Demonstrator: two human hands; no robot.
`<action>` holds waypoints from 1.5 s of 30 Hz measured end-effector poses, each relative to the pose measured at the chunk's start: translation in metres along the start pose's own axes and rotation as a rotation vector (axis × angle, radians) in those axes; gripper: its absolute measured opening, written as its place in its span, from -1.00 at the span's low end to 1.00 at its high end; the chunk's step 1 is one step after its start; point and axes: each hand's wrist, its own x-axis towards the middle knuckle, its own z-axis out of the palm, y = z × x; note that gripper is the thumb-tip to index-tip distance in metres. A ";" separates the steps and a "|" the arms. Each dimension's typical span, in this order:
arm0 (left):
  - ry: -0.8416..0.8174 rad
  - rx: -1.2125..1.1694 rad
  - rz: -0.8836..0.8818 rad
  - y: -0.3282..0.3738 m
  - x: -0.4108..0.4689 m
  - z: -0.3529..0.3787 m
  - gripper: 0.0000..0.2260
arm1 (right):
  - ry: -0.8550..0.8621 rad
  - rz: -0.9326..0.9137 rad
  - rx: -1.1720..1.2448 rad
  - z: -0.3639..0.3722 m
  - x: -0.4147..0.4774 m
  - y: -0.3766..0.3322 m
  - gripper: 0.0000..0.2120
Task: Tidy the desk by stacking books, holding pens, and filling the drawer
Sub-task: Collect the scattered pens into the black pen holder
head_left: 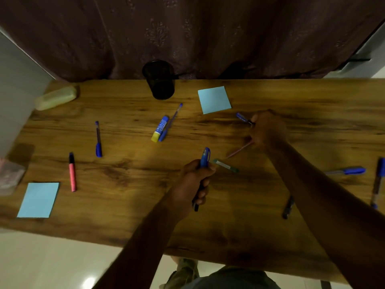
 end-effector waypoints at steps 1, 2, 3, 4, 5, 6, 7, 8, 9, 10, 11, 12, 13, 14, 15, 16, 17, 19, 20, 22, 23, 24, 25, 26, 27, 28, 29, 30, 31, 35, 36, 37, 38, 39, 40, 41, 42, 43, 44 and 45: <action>0.009 -0.007 0.001 0.000 0.000 -0.001 -0.94 | 0.012 -0.009 0.009 -0.003 -0.002 -0.002 -0.81; 0.015 -0.012 0.008 0.000 0.000 -0.001 -0.94 | 0.030 -0.019 0.038 -0.006 -0.004 -0.004 -0.83; 0.020 -0.019 0.023 -0.001 0.000 -0.001 -0.95 | 0.050 -0.038 0.084 -0.010 -0.006 -0.007 -0.83; 0.022 -0.026 0.044 -0.001 0.002 -0.001 -0.95 | 0.064 -0.063 0.147 -0.015 -0.009 -0.010 -0.84; 0.024 -0.034 0.063 -0.001 0.003 -0.001 -0.94 | 0.064 -0.083 0.234 -0.019 -0.013 -0.016 -0.84; 0.028 -0.048 0.074 0.001 0.005 0.000 -0.94 | 0.039 -0.096 0.346 -0.024 -0.017 -0.022 -0.83; 0.034 -0.074 0.073 0.003 0.007 0.001 -0.93 | -0.012 -0.105 0.469 -0.028 -0.022 -0.030 -0.83; 0.040 -0.114 0.055 0.007 0.009 0.003 -0.89 | -0.076 -0.117 0.577 -0.032 -0.029 -0.038 -0.82; 0.036 -0.169 0.027 0.011 0.010 0.005 -0.82 | -0.135 -0.145 0.647 -0.035 -0.037 -0.045 -0.82; 0.018 -0.222 0.003 0.016 0.011 0.007 -0.73 | -0.178 -0.188 0.670 -0.037 -0.044 -0.051 -0.83; -0.007 -0.262 -0.013 0.020 0.011 0.008 -0.64 | -0.205 -0.241 0.677 -0.038 -0.051 -0.056 -0.84; -0.031 -0.287 -0.022 0.025 0.011 0.008 -0.56 | -0.227 -0.298 0.679 -0.037 -0.057 -0.060 -0.85; -0.056 -0.306 -0.030 0.028 0.011 0.008 -0.50 | -0.249 -0.344 0.685 -0.036 -0.063 -0.063 -0.86; -0.082 -0.324 -0.036 0.030 0.011 0.008 -0.47 | -0.264 -0.375 0.689 -0.033 -0.067 -0.064 -0.86; -0.105 -0.342 -0.040 0.032 0.011 0.007 -0.45 | -0.274 -0.397 0.694 -0.031 -0.070 -0.065 -0.85; -0.123 -0.355 -0.037 0.033 0.012 0.007 -0.45 | -0.284 -0.409 0.697 -0.030 -0.073 -0.065 -0.84; -0.140 -0.361 -0.029 0.033 0.012 0.006 -0.45 | -0.300 -0.415 0.698 -0.029 -0.075 -0.065 -0.84; -0.192 -0.374 -0.014 0.033 0.013 0.003 -0.44 | -0.342 -0.441 0.685 -0.027 -0.079 -0.064 -0.82; -0.222 -0.387 -0.009 0.033 0.013 0.002 -0.44 | -0.354 -0.462 0.662 -0.026 -0.080 -0.064 -0.81; -0.243 -0.398 -0.005 0.034 0.014 0.000 -0.51 | -0.388 -0.497 0.618 -0.025 -0.083 -0.063 -0.78; -0.225 -0.386 -0.009 0.035 0.014 -0.001 -0.58 | -0.409 -0.500 0.622 -0.024 -0.083 -0.062 -0.77; -0.202 -0.372 -0.015 0.035 0.015 -0.002 -0.65 | -0.415 -0.500 0.638 -0.025 -0.083 -0.061 -0.76; -0.184 -0.366 -0.014 0.035 0.015 -0.003 -0.72 | -0.400 -0.493 0.659 -0.026 -0.082 -0.060 -0.75; -0.165 -0.373 -0.005 0.033 0.017 -0.004 -0.78 | -0.371 -0.472 0.677 -0.027 -0.080 -0.058 -0.75; -0.148 -0.387 0.007 0.031 0.018 -0.005 -0.82 | -0.328 -0.441 0.676 -0.027 -0.077 -0.055 -0.74; -0.136 -0.399 0.020 0.030 0.020 -0.007 -0.83 | -0.283 -0.415 0.651 -0.027 -0.072 -0.051 -0.73; -0.134 -0.404 0.034 0.028 0.021 -0.010 -0.83 | -0.254 -0.394 0.604 -0.025 -0.067 -0.045 -0.71; -0.141 -0.403 0.050 0.026 0.021 -0.011 -0.83 | -0.249 -0.371 0.535 -0.024 -0.061 -0.040 -0.67; -0.151 -0.399 0.066 0.025 0.020 -0.013 -0.82 | -0.261 -0.347 0.439 -0.023 -0.056 -0.035 -0.63; -0.159 -0.362 0.105 0.020 0.018 -0.015 -0.80 | -0.273 -0.323 0.037 -0.014 -0.049 -0.018 -0.63; -0.163 -0.348 0.116 0.019 0.019 -0.016 -0.79 | -0.257 -0.326 0.024 -0.012 -0.049 -0.017 -0.66; -0.172 -0.334 0.129 0.018 0.019 -0.017 -0.78 | -0.243 -0.324 0.033 -0.010 -0.049 -0.016 -0.68; -0.179 -0.321 0.141 0.018 0.019 -0.018 -0.77 | -0.231 -0.323 0.040 -0.009 -0.048 -0.016 -0.70; -0.179 -0.305 0.151 0.019 0.019 -0.019 -0.76 | -0.225 -0.324 0.031 -0.007 -0.047 -0.017 -0.72; -0.173 -0.287 0.160 0.020 0.018 -0.019 -0.77 | -0.219 -0.324 0.014 -0.006 -0.046 -0.017 -0.73; -0.163 -0.274 0.169 0.021 0.018 -0.020 -0.77 | -0.217 -0.322 0.002 -0.005 -0.045 -0.017 -0.75; -0.155 -0.272 0.176 0.021 0.017 -0.020 -0.77 | -0.219 -0.322 -0.001 -0.005 -0.044 -0.017 -0.76; -0.152 -0.280 0.177 0.022 0.017 -0.020 -0.78 | -0.234 -0.326 -0.001 -0.005 -0.043 -0.017 -0.77; -0.153 -0.297 0.173 0.023 0.017 -0.020 -0.80 | -0.258 -0.331 0.004 -0.006 -0.042 -0.016 -0.78; -0.154 -0.318 0.165 0.024 0.017 -0.021 -0.82 | -0.291 -0.338 0.009 -0.007 -0.041 -0.015 -0.79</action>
